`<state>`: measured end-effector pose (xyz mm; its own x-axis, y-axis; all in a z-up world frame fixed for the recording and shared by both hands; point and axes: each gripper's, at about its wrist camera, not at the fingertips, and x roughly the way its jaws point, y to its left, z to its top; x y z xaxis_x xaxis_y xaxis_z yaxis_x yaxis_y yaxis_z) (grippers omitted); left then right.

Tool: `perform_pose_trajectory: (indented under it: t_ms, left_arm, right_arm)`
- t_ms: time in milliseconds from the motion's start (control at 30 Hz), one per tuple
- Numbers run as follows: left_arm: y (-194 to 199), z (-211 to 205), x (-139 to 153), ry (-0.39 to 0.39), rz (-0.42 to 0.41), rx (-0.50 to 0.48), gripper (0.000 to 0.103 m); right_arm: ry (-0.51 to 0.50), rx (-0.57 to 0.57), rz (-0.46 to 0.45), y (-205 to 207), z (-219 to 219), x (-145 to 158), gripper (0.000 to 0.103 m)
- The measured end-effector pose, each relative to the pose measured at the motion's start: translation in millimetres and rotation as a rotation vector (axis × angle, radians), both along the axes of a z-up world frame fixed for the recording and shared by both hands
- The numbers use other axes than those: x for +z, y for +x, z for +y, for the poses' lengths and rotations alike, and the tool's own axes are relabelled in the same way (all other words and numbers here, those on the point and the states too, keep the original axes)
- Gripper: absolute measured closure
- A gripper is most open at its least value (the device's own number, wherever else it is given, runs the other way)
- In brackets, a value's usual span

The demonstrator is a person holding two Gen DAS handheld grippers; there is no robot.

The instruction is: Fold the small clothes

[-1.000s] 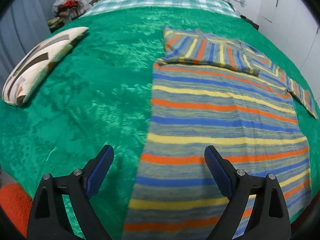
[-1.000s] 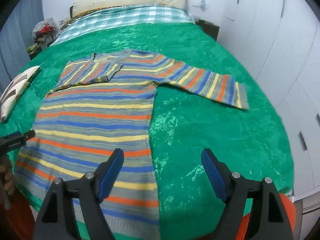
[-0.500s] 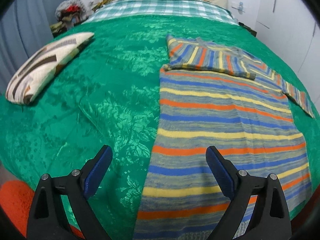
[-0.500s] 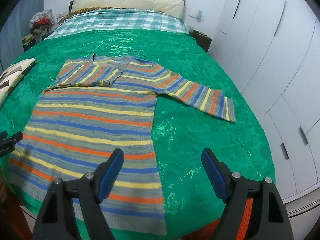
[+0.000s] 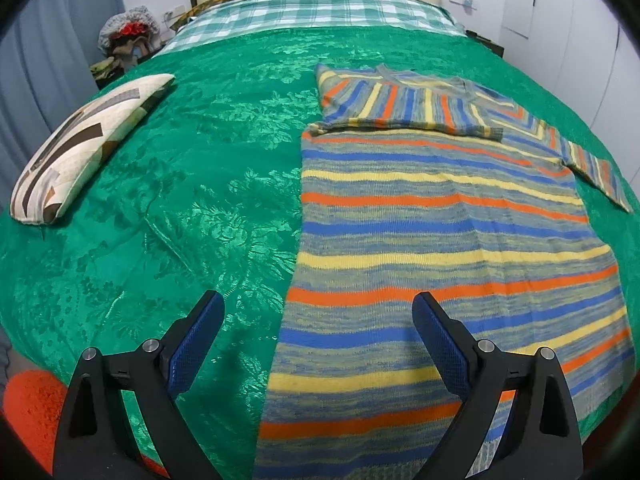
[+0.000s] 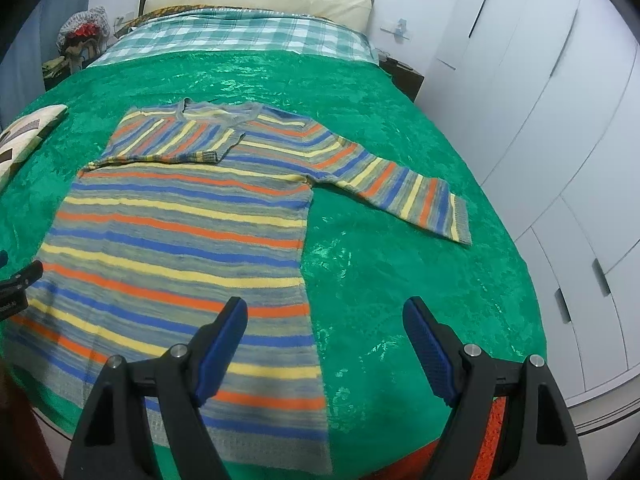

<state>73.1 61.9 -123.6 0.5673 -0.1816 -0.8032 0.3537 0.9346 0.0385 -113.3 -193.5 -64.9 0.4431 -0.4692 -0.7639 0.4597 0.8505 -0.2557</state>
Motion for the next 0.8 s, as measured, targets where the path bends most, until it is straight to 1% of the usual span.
perform_pose_trajectory:
  t_ms: [667,700,733,800]
  left_arm:
    - [-3,-1,0,0.025,-0.012,0.000,0.007]
    - [-3,-1,0,0.028,-0.011,0.002,0.007]
    - [-2,-1,-1,0.030,-0.009,0.004,0.007]
    - [-1,1,-2,0.032,-0.006,0.008,0.007]
  right_arm:
    - [-0.010,-0.010,0.017,0,-4,-6,0.023]
    - [0.003,-0.003,0.012,0,-5,-7,0.023]
    - [0.036,0.018,0.000,1,-7,-9,0.023]
    - [0.153,0.093,-0.009,8,-18,-17,0.023]
